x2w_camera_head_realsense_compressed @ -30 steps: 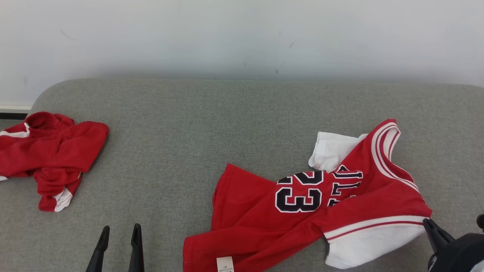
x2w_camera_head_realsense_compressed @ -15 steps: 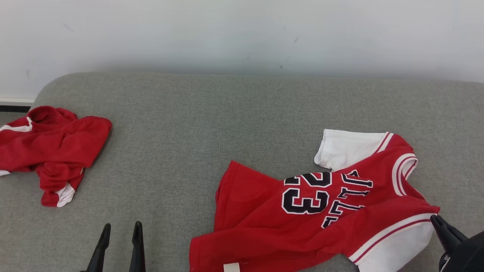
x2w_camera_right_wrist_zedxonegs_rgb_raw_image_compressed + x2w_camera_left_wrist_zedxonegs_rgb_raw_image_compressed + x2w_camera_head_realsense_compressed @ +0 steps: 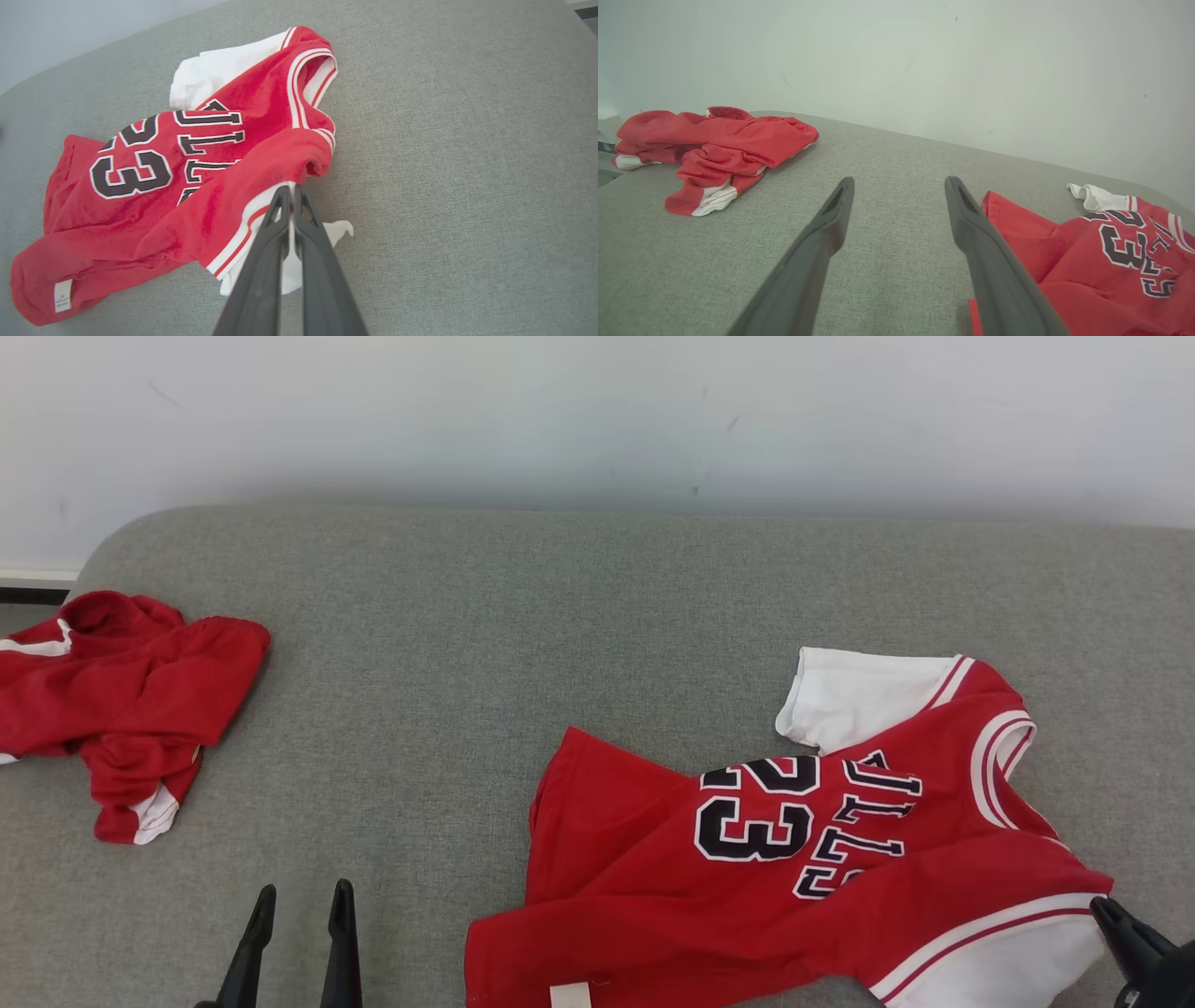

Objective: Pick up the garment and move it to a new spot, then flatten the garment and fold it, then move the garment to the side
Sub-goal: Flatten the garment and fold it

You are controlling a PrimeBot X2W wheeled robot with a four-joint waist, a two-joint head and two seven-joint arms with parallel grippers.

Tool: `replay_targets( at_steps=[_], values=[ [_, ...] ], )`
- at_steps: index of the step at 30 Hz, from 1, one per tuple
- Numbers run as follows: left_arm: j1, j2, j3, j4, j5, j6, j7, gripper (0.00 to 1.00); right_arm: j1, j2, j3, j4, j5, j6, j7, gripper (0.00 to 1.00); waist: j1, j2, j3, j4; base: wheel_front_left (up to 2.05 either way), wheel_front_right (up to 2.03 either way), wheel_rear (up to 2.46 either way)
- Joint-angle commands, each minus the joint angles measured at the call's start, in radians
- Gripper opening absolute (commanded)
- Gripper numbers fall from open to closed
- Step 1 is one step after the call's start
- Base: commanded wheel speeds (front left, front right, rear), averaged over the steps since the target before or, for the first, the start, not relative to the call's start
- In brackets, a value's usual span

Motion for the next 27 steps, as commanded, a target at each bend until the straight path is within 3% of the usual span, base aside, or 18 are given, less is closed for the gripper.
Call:
replay_targets(
  at_steps=[1, 6, 13, 14, 15, 16, 21, 27],
  values=[
    [-0.016, -0.003, -0.001, -0.002, -0.002, 0.002, -0.003, 1.0, -0.022, 0.0, -0.003, 0.03, -0.02, 0.001, -0.006, 0.0, 0.0, 0.0, 0.007, -0.002, 0.0, 0.0, 0.0],
    [-0.036, -0.001, -0.009, -0.002, -0.003, 0.002, -0.003, 1.0, -0.15, 0.0, -0.009, 0.229, -0.095, 0.001, -0.065, 0.0, 0.0, 0.0, 0.027, 0.002, 0.0, 0.0, 0.0],
    [-0.053, 0.006, -0.013, -0.001, -0.001, 0.002, -0.003, 1.0, -0.35, -0.006, 0.021, 0.531, -0.198, 0.001, -0.281, 0.0, 0.0, 0.0, 0.042, 0.018, 0.0, 0.0, 0.0],
    [-0.053, 0.006, -0.013, -0.001, -0.001, 0.002, -0.003, 1.0, -0.372, -0.01, 0.029, 0.564, -0.205, 0.001, -0.315, 0.05, 0.0, 0.0, 0.043, 0.02, 0.0, 0.0, 0.0],
    [-0.054, 0.005, -0.014, -0.002, -0.001, 0.002, -0.003, 1.0, -0.388, -0.019, 0.041, 0.598, -0.213, 0.001, -0.342, 0.95, 0.0, 0.0, 0.044, 0.023, 0.0, 0.0, 0.0],
    [-0.054, 0.005, -0.014, -0.001, -0.001, 0.002, -0.003, 1.0, -0.403, -0.023, 0.05, 0.626, -0.22, 0.001, -0.369, 1.0, 0.0, 0.0, 0.044, 0.024, 0.0, 0.0, 0.0],
    [-0.046, 0.001, -0.011, 0.004, 0.0, 0.002, -0.003, 1.0, -0.433, -0.03, 0.062, 0.711, -0.235, 0.001, -0.426, 1.0, 0.0, 0.0, 0.036, 0.029, 0.0, 0.0, 0.0],
    [-0.015, -0.003, -0.006, 0.01, 0.001, 0.002, -0.003, 1.0, -0.362, -0.054, 0.078, 0.638, -0.261, 0.001, -0.538, 1.0, 0.0, 0.0, 0.0, 0.026, 0.0, 0.0, 0.0]
  ],
)
